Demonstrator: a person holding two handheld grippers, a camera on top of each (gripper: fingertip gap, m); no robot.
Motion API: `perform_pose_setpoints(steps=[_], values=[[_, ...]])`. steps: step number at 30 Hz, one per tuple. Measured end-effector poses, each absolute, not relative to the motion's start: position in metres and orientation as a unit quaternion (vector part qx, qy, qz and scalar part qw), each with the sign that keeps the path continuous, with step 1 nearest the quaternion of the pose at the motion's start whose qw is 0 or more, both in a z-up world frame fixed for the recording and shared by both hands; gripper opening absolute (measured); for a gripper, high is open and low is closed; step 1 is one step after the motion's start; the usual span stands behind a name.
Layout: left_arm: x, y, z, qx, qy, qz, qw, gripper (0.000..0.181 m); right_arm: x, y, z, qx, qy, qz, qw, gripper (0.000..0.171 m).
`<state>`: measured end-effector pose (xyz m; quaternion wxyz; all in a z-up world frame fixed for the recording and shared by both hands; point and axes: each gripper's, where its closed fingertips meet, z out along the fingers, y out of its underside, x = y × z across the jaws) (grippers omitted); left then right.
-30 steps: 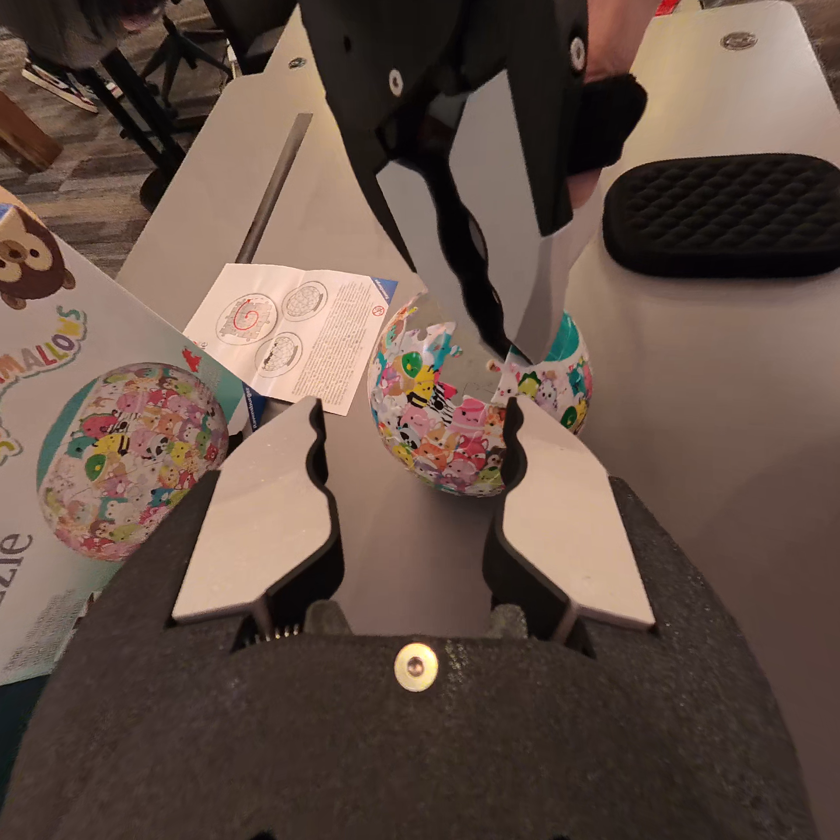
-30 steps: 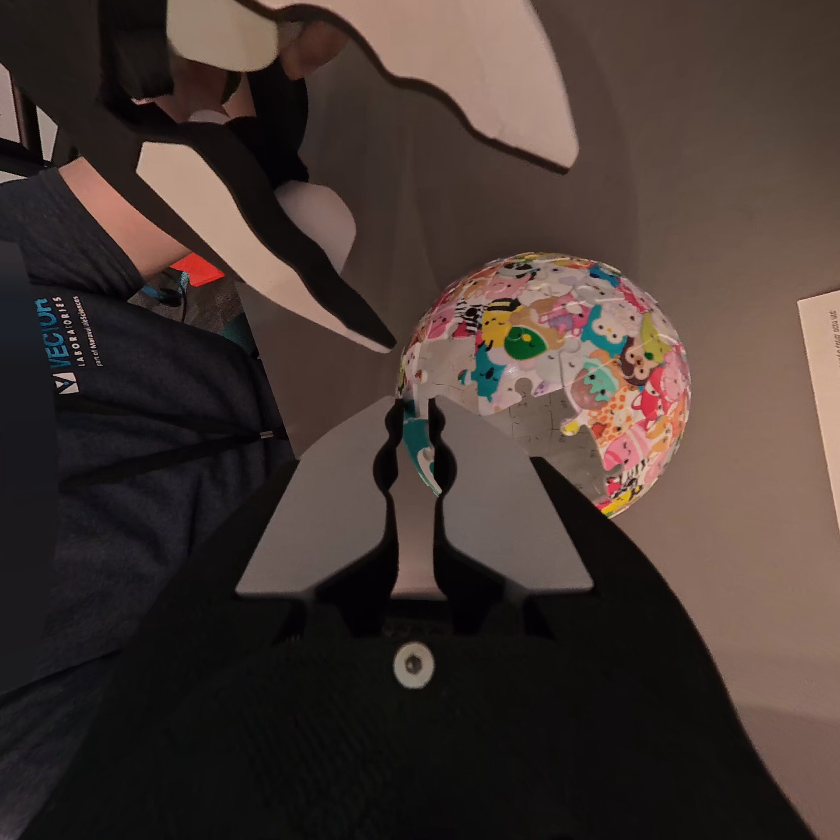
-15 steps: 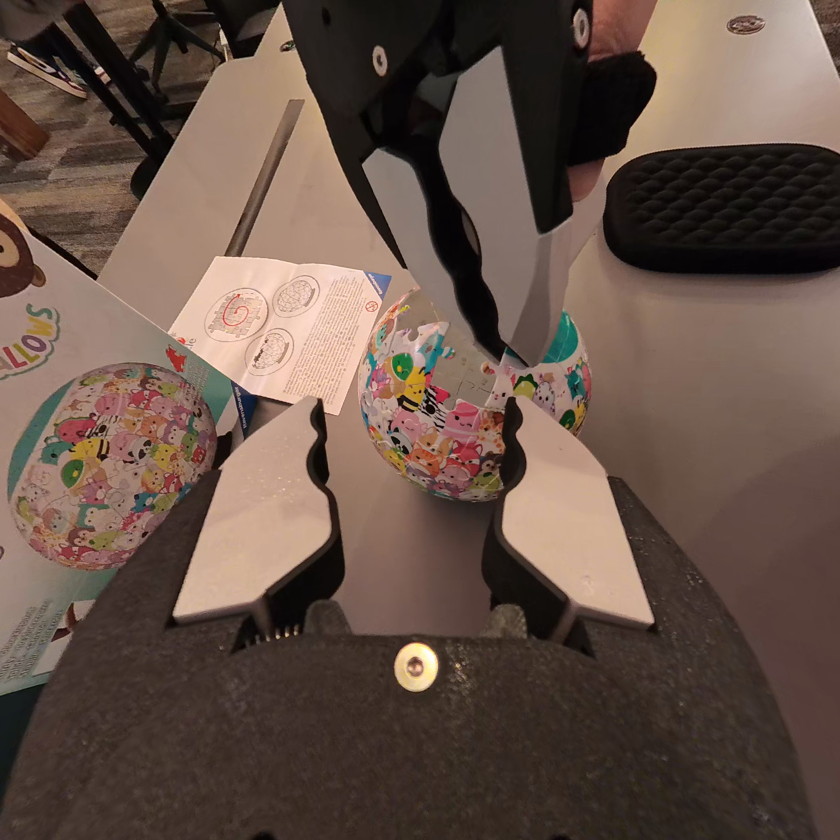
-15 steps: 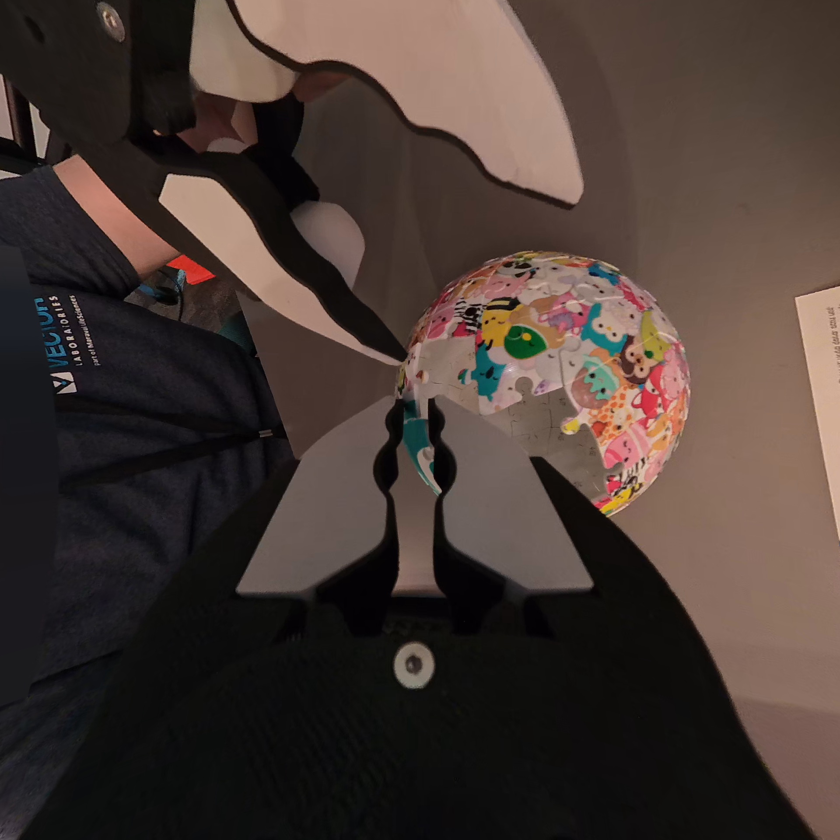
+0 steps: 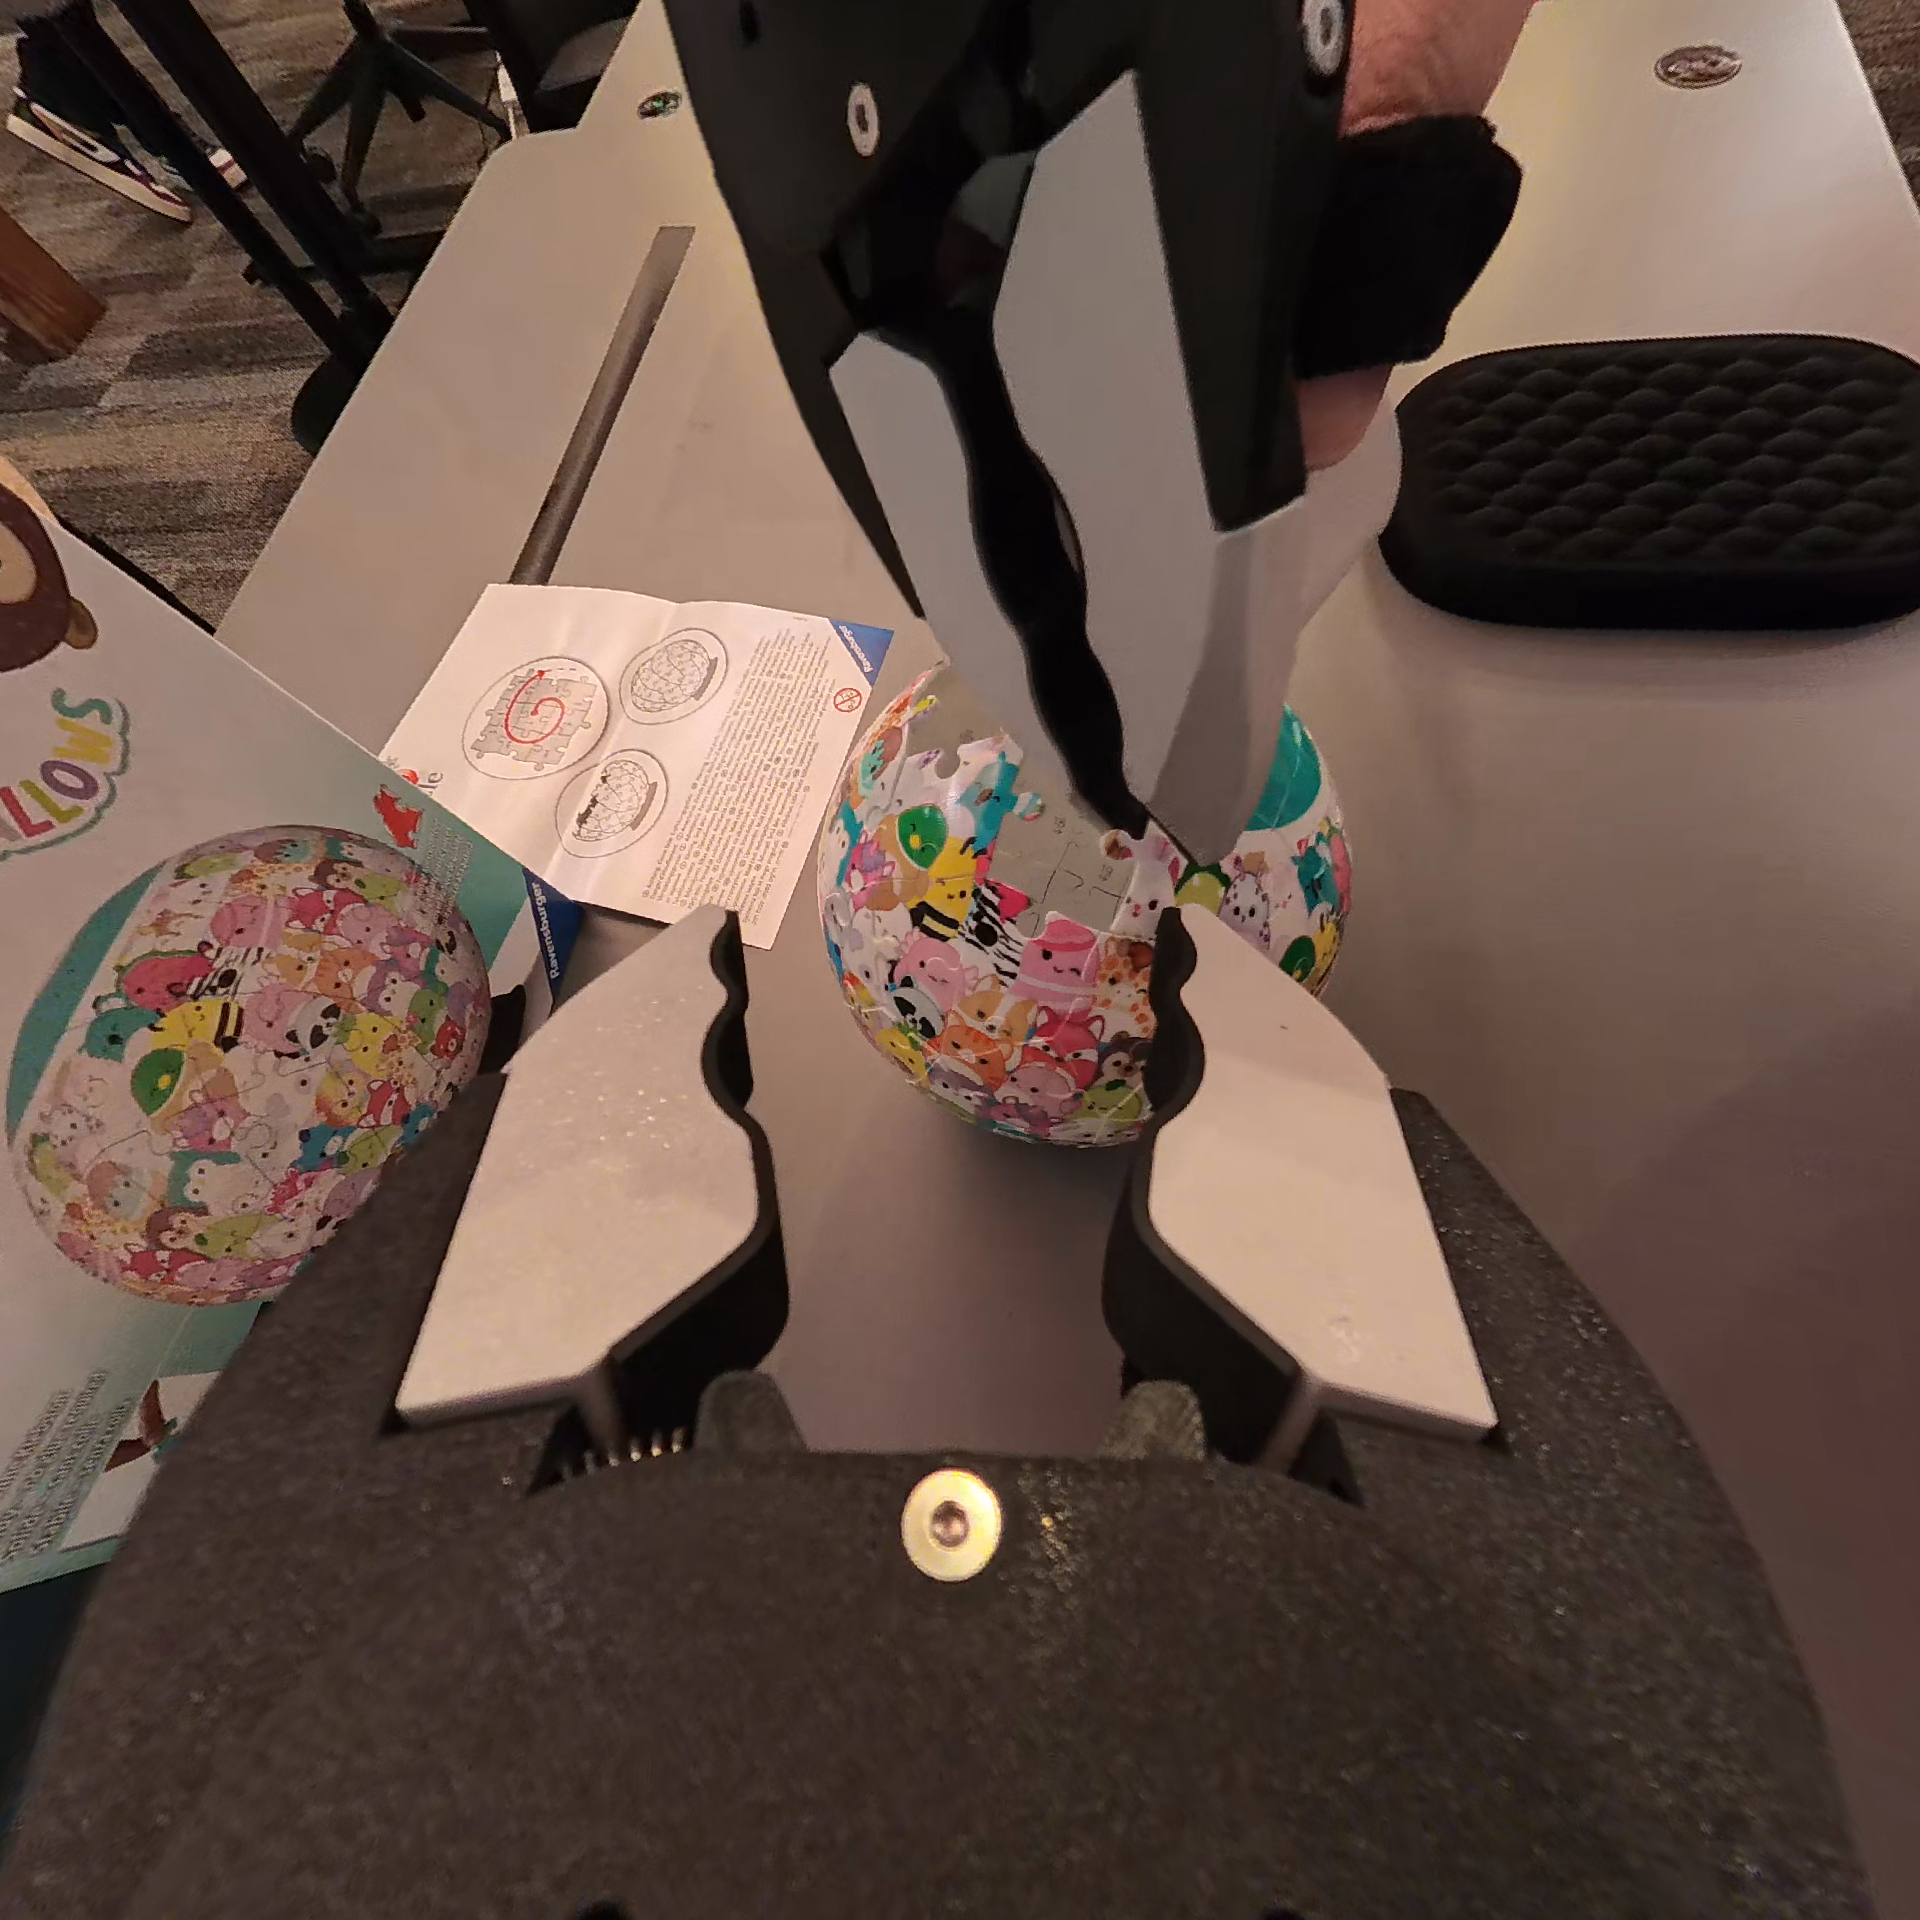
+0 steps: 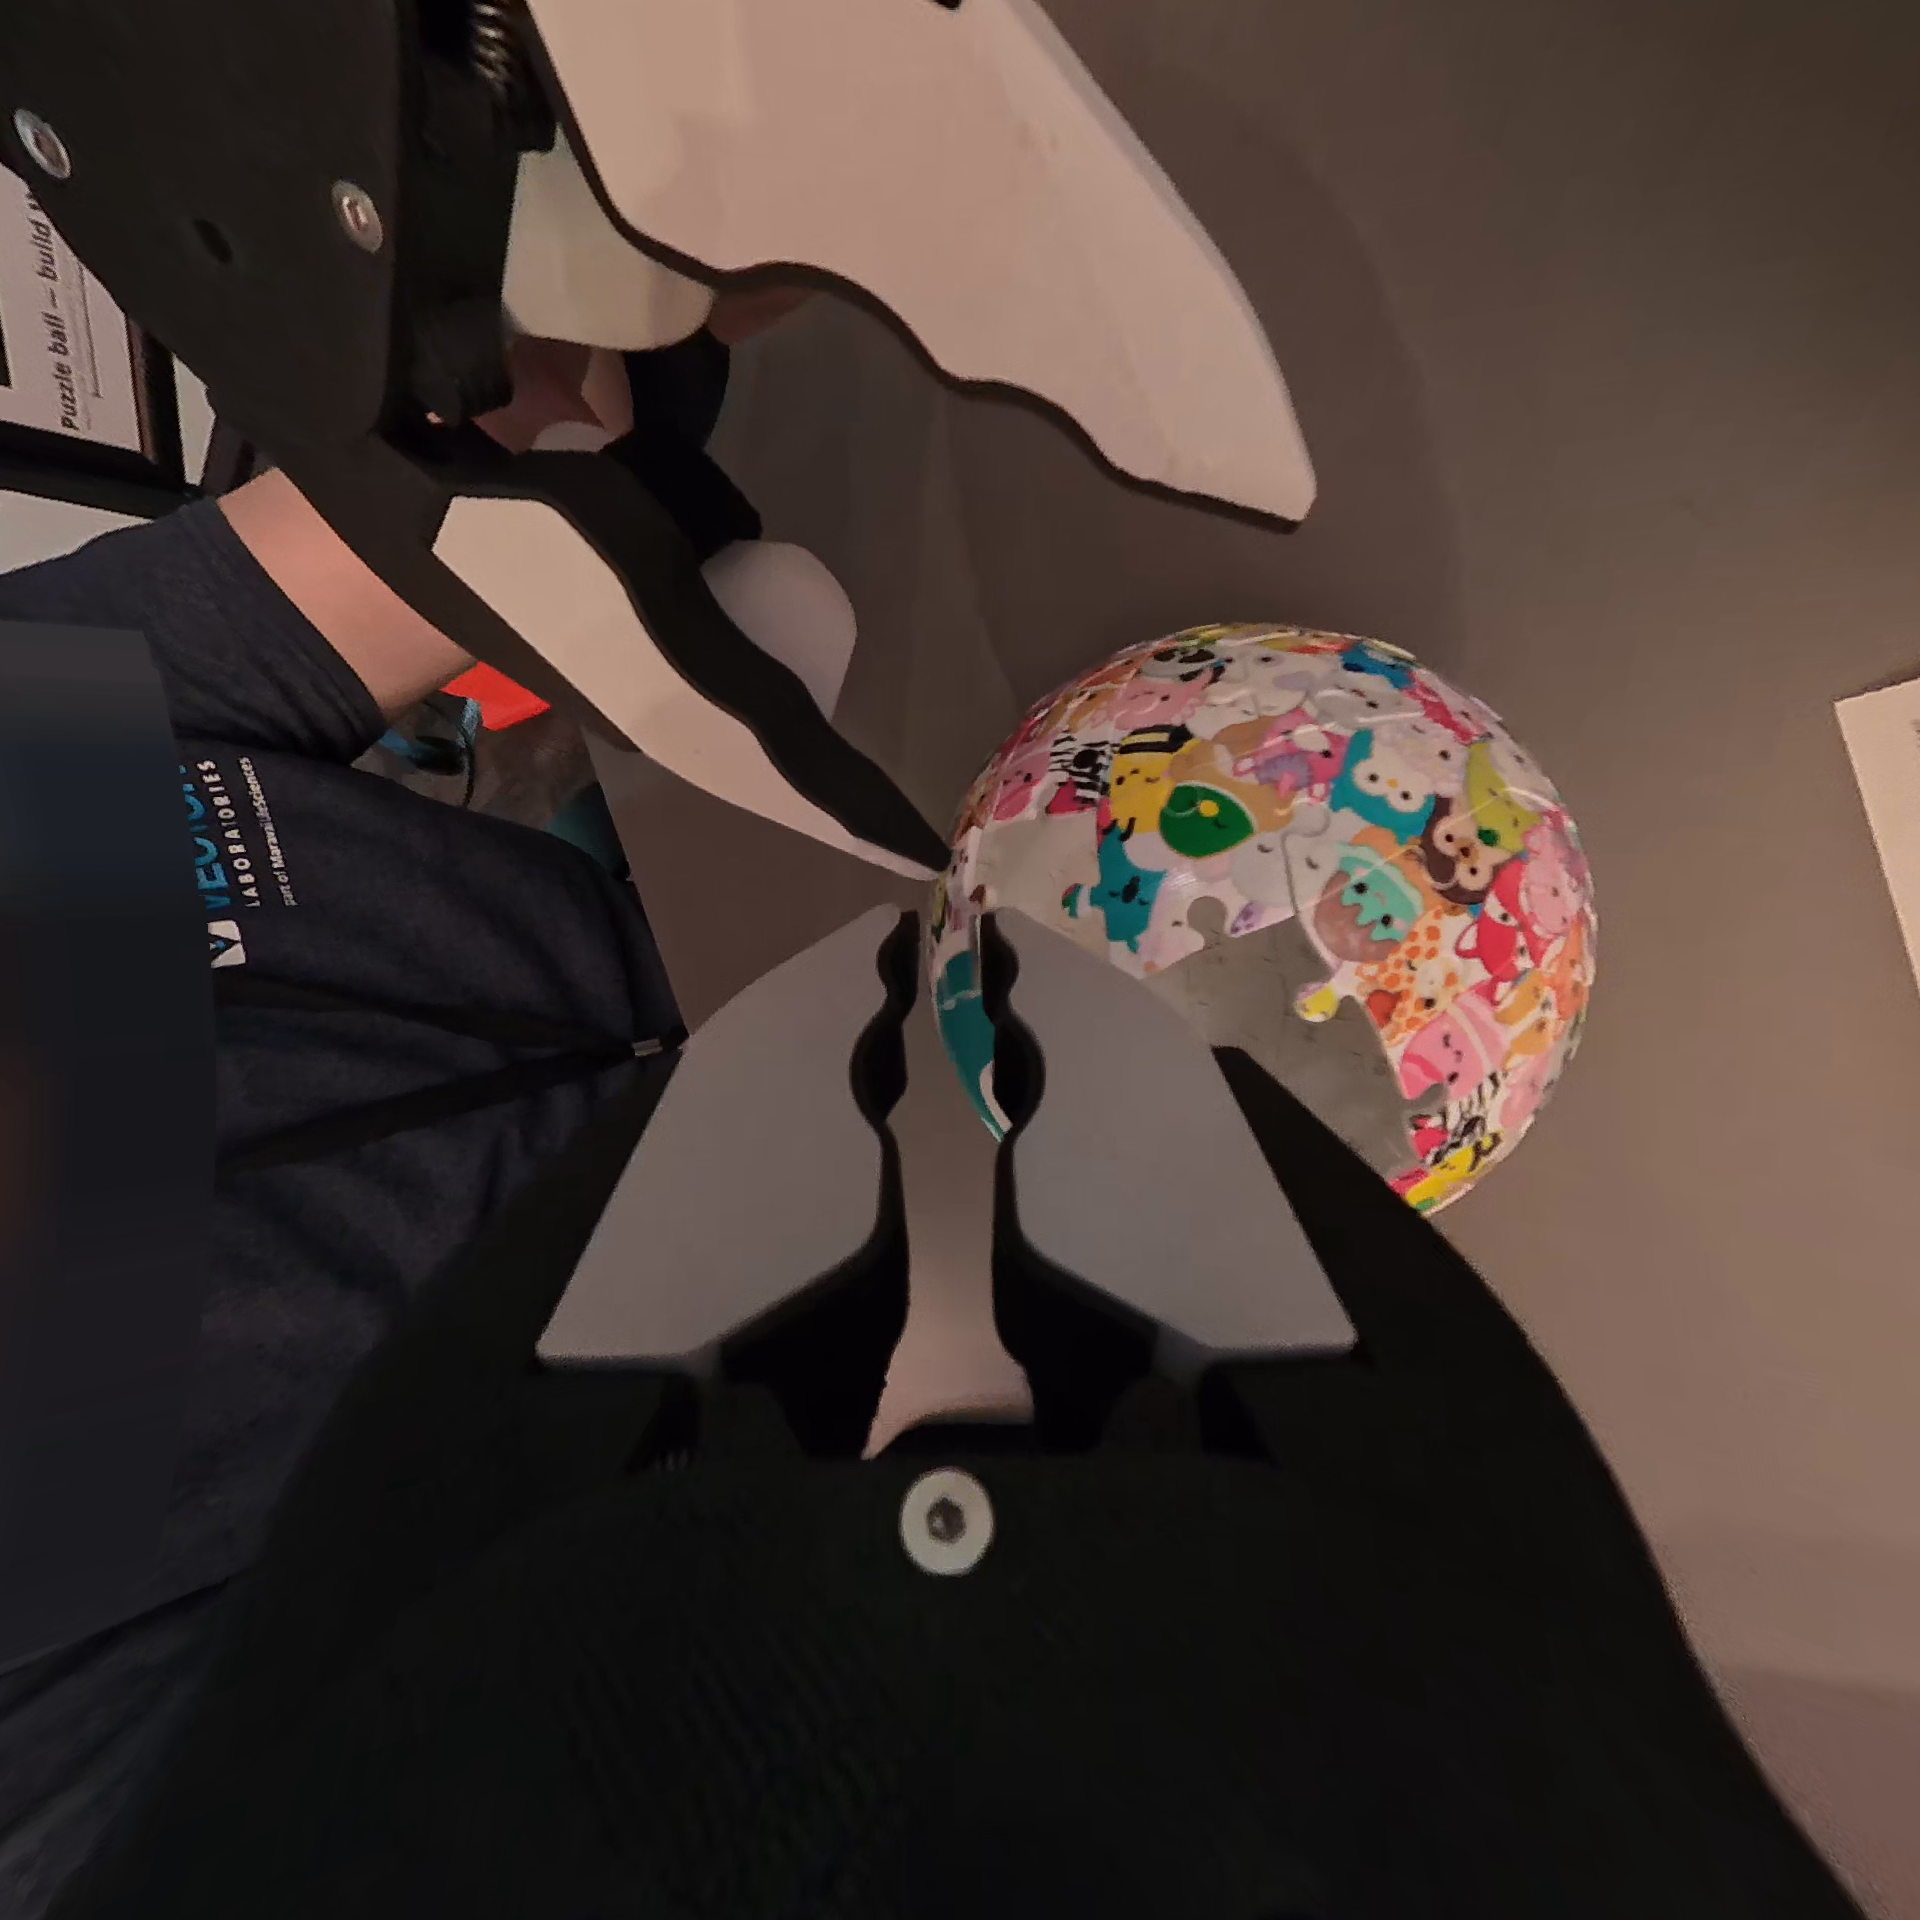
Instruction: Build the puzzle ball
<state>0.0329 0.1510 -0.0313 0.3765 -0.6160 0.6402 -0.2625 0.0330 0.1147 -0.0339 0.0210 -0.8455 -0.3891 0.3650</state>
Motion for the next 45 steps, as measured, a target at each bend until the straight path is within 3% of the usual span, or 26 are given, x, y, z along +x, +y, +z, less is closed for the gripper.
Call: perform_pose_setpoints(steps=[22, 45], values=[[0.035, 0.147, -0.037, -0.619, 0.642, -0.272, 0.361, 0.08, 0.036, 0.115, -0.038, -0.868, -0.389, 0.307, 0.031, 0.008], [0.033, 0.156, -0.03, -0.631, 0.614, -0.292, 0.373, 0.071, 0.038, 0.115, -0.038, -0.869, -0.395, 0.293, 0.04, 0.008]])
